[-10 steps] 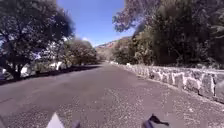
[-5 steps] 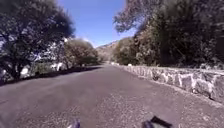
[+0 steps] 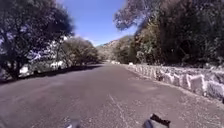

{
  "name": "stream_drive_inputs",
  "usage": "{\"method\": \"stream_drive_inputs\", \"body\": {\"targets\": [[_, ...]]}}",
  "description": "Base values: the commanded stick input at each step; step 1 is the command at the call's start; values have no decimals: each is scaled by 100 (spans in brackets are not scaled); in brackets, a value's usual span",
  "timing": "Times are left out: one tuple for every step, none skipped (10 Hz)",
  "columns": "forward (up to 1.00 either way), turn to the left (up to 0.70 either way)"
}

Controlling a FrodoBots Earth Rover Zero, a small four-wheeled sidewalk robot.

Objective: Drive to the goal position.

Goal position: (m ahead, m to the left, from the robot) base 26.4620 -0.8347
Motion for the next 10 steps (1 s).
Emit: {"method": "stream_drive_inputs", "body": {"targets": [[50,0],[50,0],[50,0],[50,0],[50,0],[50,0],[50,0],[50,0],[50,0],[50,0]]}}
